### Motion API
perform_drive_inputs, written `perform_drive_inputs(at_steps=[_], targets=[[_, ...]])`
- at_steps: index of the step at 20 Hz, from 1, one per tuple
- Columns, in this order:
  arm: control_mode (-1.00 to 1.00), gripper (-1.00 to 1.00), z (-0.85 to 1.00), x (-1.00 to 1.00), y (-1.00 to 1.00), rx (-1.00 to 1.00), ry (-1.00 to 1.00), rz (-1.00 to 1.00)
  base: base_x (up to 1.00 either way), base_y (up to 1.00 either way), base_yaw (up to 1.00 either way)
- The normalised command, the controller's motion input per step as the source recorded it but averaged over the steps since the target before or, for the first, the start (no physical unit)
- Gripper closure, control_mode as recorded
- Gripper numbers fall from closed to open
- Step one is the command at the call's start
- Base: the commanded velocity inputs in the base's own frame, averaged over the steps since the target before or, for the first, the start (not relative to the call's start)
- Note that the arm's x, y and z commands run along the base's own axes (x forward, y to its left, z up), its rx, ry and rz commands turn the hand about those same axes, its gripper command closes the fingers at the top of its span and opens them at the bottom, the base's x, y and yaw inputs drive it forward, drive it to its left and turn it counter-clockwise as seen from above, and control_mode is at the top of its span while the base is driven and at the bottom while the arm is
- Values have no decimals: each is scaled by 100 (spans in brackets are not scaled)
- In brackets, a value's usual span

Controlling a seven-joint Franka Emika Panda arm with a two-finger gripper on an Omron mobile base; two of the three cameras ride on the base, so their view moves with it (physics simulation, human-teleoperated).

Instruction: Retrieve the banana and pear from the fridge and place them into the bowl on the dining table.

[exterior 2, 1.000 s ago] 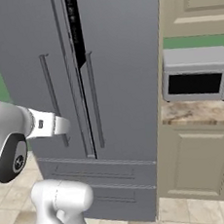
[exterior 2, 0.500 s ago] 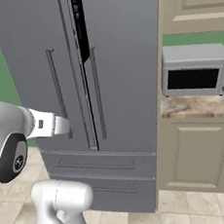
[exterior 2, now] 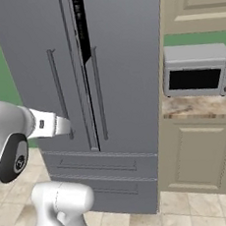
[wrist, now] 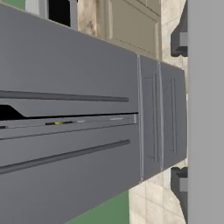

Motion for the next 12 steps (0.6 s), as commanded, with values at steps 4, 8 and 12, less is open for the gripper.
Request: perform_drive_inputs(at_steps=[4, 8, 12], targets=[[-100, -100, 3, 78, 0, 3, 0, 0, 0, 0, 0], [-100, -100, 1, 74, -3, 5, 0, 0, 0, 0, 0], [-100, -100, 0, 57, -8, 4, 0, 0, 0, 0, 0]])
